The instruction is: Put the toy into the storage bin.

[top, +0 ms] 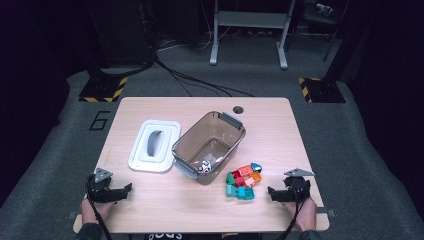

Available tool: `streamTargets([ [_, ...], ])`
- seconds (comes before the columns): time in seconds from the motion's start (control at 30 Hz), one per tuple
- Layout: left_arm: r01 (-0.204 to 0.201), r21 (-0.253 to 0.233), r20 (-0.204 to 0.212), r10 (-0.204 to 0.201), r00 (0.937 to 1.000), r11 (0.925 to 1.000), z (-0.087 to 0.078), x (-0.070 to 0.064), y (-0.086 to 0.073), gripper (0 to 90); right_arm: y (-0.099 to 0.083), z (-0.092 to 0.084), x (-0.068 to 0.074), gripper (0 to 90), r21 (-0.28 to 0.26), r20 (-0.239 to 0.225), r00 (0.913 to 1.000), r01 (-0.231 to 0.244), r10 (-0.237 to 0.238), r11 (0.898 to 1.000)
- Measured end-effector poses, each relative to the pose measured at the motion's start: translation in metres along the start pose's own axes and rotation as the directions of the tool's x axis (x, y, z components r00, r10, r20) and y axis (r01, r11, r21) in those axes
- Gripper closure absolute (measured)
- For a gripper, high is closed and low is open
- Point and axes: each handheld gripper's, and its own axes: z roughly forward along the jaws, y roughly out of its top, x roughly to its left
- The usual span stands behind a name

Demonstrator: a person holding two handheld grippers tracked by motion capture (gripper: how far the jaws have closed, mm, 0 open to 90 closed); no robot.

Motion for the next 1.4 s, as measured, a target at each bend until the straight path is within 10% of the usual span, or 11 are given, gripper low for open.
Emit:
streamTargets([
  [0.63, -0.031, 0.027, 0.045, 0.030, 0.9985, 0.9992, 0.002, 0.003, 0.003, 3.0, 0.051, 0.017, 0.038, 12.4, -0.039, -0.116, 0.9931, 0.012, -0.016, 0.999],
  [1.4, -0.041, 0.017, 0.050, 0.040, 0.9980, 0.9990, 0.004, 0.004, 0.003, 2.5, 0.069, 0.029, 0.040, 57.4, 0.009, -0.057, 0.9960, -0.068, 0.068, 0.998],
])
